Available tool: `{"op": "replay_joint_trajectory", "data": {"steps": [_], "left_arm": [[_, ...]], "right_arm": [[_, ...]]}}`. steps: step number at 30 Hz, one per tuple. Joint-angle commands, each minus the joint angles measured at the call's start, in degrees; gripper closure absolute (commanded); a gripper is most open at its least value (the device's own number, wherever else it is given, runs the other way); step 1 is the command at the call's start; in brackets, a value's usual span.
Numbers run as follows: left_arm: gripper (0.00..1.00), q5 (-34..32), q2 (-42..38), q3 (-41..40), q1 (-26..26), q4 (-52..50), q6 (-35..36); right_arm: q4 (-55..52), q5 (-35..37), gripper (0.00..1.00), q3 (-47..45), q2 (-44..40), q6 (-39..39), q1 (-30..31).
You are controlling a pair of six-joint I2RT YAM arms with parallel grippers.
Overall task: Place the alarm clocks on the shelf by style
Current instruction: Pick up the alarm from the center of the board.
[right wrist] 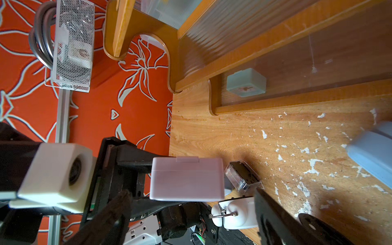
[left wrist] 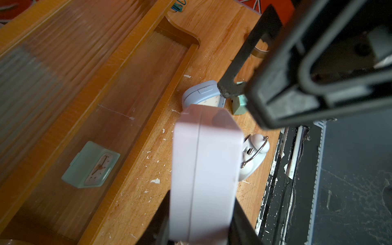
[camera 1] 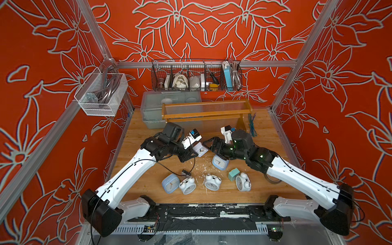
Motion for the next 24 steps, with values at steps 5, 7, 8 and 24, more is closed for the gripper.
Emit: {"op": "replay_joint_trajectory", "data": {"steps": [5,7,8,24], "left_arm": [[0.74,0.7,-0.4,-0.8,-0.6,1.2,-0.2],[0.73,0.7,-0.4,-0.9,-0.6,1.2,-0.1],[0.73,0.7,-0.3,-1.0,-0.7,1.3,-0.1],[0.71,0.7,-0.7,-1.5,-0.8,1.4,-0.1]], "right_arm": [[3.6,-3.3,0.11,-0.1,2.2,-0.1,0.7],[4.6,-4.0,0.13,-0.3,3.0,-0.2,0.9],[4.9,-4.2,0.14,-0.3,3.3,-0.3,0.8],[6.1,-3.3,0.37,-1.2,5.4,-0.9,1.1]]}}
